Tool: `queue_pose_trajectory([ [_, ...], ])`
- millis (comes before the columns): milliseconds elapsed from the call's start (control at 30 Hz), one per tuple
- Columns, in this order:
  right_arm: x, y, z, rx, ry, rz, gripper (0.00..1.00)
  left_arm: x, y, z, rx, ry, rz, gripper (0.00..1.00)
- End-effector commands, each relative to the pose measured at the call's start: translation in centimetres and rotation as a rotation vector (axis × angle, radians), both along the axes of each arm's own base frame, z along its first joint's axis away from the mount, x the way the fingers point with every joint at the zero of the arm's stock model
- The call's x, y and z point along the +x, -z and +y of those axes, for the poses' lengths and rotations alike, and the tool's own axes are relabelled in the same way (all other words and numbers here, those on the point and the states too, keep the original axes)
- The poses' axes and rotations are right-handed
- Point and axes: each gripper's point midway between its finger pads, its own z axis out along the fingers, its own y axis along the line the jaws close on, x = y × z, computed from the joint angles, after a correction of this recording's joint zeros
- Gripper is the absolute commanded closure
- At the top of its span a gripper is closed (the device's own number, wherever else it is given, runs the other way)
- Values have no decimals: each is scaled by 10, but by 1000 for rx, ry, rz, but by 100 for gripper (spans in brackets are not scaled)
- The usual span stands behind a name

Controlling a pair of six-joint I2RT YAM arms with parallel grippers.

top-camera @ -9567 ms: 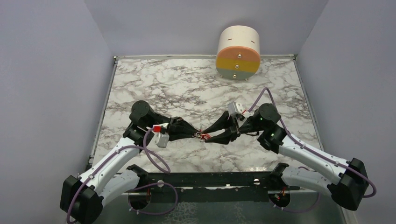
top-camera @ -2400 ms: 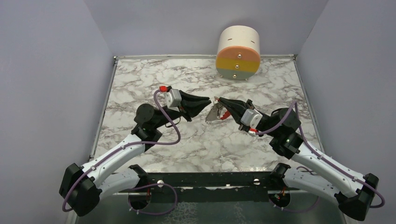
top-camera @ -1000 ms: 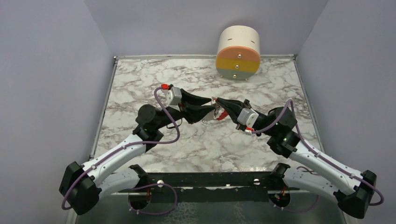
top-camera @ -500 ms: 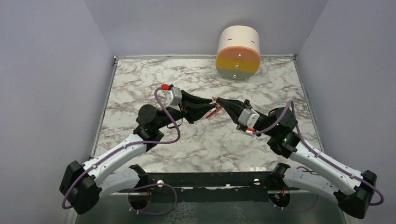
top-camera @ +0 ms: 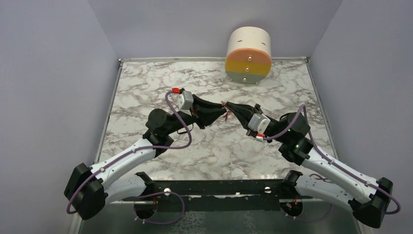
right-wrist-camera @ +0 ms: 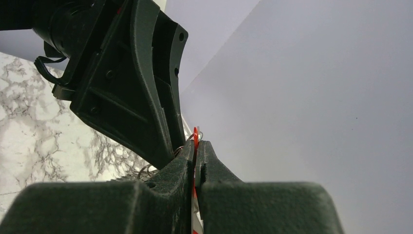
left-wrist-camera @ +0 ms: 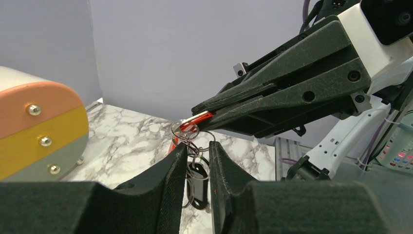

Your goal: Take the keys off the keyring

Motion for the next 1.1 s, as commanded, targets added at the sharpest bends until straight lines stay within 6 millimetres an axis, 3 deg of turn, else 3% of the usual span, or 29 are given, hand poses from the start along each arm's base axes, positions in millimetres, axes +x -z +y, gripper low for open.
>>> queue_pose_trajectory([
  [0,-5,-15,-4,49,3,-35,98,2,-8,1,-32,-27,-18,76],
  [633,-12,-18,-3,50,-21,-41,98,17,2,8,-37,-142,-3,95],
  [900,-9,-17,-1,49,-18,-42,98,12,3,-2,-21,-78,4,72],
  [1067,-10,-19,-2,57,-16,-46,98,10,4,-6,-19,-58,2,71],
])
